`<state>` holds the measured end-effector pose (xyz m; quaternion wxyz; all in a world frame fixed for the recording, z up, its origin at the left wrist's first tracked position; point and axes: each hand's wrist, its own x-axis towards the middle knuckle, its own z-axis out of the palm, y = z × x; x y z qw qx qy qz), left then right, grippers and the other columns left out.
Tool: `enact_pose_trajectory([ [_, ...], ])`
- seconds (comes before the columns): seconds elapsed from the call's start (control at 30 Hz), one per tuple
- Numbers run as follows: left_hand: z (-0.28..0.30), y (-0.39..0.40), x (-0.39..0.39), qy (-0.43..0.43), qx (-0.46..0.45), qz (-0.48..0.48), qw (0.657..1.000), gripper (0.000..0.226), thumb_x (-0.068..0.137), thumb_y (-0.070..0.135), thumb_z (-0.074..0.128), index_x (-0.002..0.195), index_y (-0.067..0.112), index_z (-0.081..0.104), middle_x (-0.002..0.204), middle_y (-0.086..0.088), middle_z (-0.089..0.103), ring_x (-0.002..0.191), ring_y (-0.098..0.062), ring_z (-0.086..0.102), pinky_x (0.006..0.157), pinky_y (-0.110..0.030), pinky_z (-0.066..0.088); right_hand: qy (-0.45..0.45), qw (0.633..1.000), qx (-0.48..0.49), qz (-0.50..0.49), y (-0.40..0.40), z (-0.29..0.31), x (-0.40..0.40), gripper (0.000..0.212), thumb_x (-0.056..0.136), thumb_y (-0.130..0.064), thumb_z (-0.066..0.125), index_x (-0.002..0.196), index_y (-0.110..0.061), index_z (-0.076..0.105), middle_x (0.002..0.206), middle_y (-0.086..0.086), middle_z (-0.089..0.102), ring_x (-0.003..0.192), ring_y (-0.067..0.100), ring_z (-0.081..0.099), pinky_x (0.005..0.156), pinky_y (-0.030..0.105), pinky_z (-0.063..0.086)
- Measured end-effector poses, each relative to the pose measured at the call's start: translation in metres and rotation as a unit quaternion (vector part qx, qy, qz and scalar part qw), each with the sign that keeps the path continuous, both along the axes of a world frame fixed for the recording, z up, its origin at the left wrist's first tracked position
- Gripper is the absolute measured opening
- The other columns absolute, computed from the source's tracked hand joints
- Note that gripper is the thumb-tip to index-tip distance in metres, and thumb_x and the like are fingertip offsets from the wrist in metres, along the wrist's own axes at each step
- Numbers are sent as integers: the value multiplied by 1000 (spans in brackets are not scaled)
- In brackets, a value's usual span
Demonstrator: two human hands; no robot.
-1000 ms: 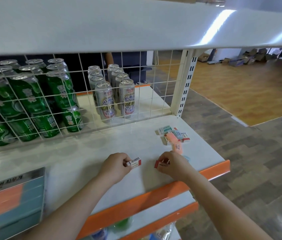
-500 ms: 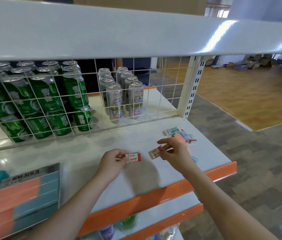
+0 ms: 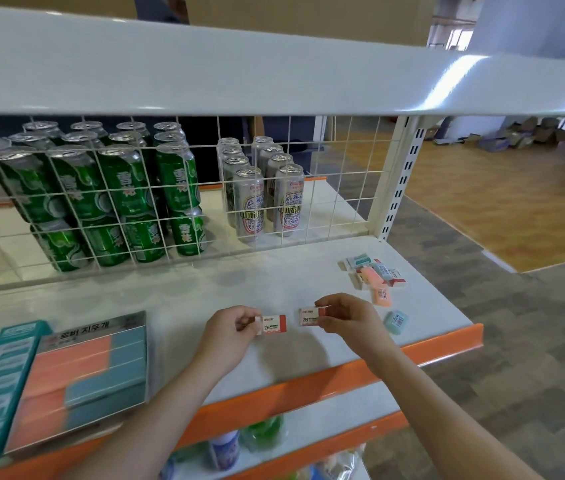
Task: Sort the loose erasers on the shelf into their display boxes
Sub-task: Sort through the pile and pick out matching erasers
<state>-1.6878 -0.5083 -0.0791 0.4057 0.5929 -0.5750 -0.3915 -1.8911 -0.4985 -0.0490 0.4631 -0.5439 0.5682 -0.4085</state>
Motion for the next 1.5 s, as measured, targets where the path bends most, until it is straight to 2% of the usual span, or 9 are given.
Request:
enact_pose_trajectory([
  [0.23, 5, 10, 10, -4, 2, 11, 1000, 12, 85, 1, 62, 93, 6, 68, 81, -1, 65, 82, -19, 62, 83, -28, 49, 5, 1000, 1, 9, 3, 3, 15, 21, 81, 5, 61, 88, -15, 62, 76, -3, 69, 63, 5, 58, 65, 20, 46],
  [0.37, 6, 17, 16, -10, -5, 22, 1000, 14, 85, 2, 62, 86, 16, 66, 81, 3, 65, 82, -17, 63, 83, -27, 49, 15, 1000, -5, 24, 1, 4, 25, 20, 80, 3, 63, 84, -17, 62, 78, 2, 70, 66, 12, 58, 66, 27, 45],
  [0.5, 9, 24, 28, -20, -23, 60, 998, 16, 85, 3, 62, 85, 19, 64, 82, 2, 65, 80, -13, 60, 70, -14, 44, 33, 999, -22, 37, -6, 5, 39, 24, 78, 4, 63, 80, -20, 61, 72, -2, 67, 61, 10, 56, 58, 20, 43],
  [0.67, 15, 37, 52, -30, -38, 128, 991, 23, 87, 4, 60, 81, 27, 61, 90, 0, 65, 86, -14, 59, 68, -16, 42, 37, 996, -31, 74, -8, 8, 67, 22, 79, 3, 62, 82, -19, 60, 74, -2, 62, 64, 13, 54, 55, 19, 41],
  [0.87, 25, 59, 91, -79, -52, 172, 981, 14, 91, 11, 56, 100, 20, 62, 101, 6, 59, 95, -7, 52, 67, -9, 35, 35, 990, -40, 130, -3, 11, 116, 19, 81, 3, 62, 86, -15, 60, 75, -2, 61, 63, 11, 52, 53, 14, 41],
  [1.0, 34, 74, 126, -113, -57, 200, 972, 16, 91, 12, 56, 104, 19, 61, 97, 9, 56, 94, -5, 52, 65, -7, 35, 33, 986, -48, 159, 4, 12, 151, 19, 81, 1, 63, 85, -17, 60, 74, -4, 59, 64, 11, 53, 55, 15, 41],
  [1.17, 39, 94, 180, -136, -69, 219, 964, 18, 87, 5, 59, 102, 15, 65, 98, 2, 63, 93, -8, 57, 82, -16, 39, 49, 983, -53, 168, 14, 13, 205, 17, 81, 0, 63, 90, -15, 60, 78, -2, 61, 74, 17, 57, 66, 26, 47],
  [1.3, 40, 110, 229, -173, -65, 229, 956, 21, 89, 10, 58, 108, 13, 65, 105, 0, 65, 95, -9, 57, 83, -17, 39, 30, 983, -44, 176, 27, 14, 257, 18, 81, 3, 62, 88, -12, 60, 72, -6, 59, 67, 10, 56, 57, 12, 43],
  [1.5, 39, 133, 297, -195, -51, 236, 951, 23, 90, 11, 56, 112, 17, 63, 108, 2, 65, 100, -11, 59, 83, -21, 44, 54, 976, -50, 203, 42, 8, 326, 16, 81, -5, 66, 94, -13, 63, 79, -5, 61, 75, 13, 58, 67, 21, 46],
])
